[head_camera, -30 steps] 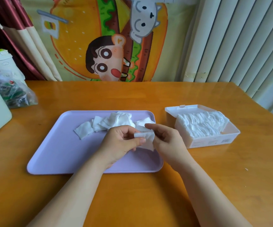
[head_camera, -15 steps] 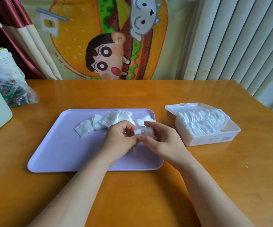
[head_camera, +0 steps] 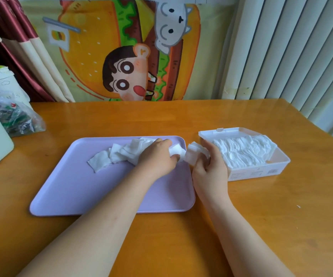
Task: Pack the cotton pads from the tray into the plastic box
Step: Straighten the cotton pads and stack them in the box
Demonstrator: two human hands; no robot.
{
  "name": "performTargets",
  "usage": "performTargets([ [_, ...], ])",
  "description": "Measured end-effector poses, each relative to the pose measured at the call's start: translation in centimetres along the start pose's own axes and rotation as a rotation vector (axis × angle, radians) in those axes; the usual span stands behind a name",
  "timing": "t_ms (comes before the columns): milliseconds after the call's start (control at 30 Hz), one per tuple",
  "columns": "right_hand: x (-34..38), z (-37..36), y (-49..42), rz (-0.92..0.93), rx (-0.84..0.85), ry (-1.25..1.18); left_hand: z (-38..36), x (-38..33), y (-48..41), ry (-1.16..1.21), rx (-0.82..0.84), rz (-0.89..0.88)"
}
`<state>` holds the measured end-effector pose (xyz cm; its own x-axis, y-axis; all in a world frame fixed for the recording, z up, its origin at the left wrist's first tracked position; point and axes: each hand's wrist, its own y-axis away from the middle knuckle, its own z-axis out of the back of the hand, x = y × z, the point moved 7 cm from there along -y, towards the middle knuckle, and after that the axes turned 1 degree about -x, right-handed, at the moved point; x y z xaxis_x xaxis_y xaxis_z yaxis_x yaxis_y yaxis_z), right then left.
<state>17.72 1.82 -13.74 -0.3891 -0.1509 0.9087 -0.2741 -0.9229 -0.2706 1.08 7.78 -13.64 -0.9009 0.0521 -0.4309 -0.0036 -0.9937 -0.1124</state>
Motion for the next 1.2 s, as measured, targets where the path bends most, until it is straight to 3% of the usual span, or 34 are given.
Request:
performTargets([
  [100, 0.1, 0.3, -0.1, -0.025, 0.011, -0.037, 0.1, 0.4, 0.5, 0.039, 0.057, 0.055],
  [200, 0.5, 0.4, -0.1, -0.064, 0.056, -0.105, -0.1, 1.5, 1.8, 0.426, 0.116, 0.150],
  [467, 0.8, 0.2, 0.2, -0.109, 0.135, -0.245, 2.1, 4.6, 7.6, 0.729, 0.015, 0.203],
  [733, 1.4, -2.8, 1.4, -0.125, 0.508, -0.507, 2.4, 6.6, 9.4, 0.899, -0.091, 0.226],
  [867, 1.8, -3.7, 2.2, -0.137, 0.682, -0.502, 1.8, 6.9, 9.3, 0.963, -0.041, 0.216],
  [1200, 1.0, -4.0, 2.1, -0.152, 0.613, -0.463, 1.9, 5.9, 9.3, 1.077, 0.044, 0.092],
])
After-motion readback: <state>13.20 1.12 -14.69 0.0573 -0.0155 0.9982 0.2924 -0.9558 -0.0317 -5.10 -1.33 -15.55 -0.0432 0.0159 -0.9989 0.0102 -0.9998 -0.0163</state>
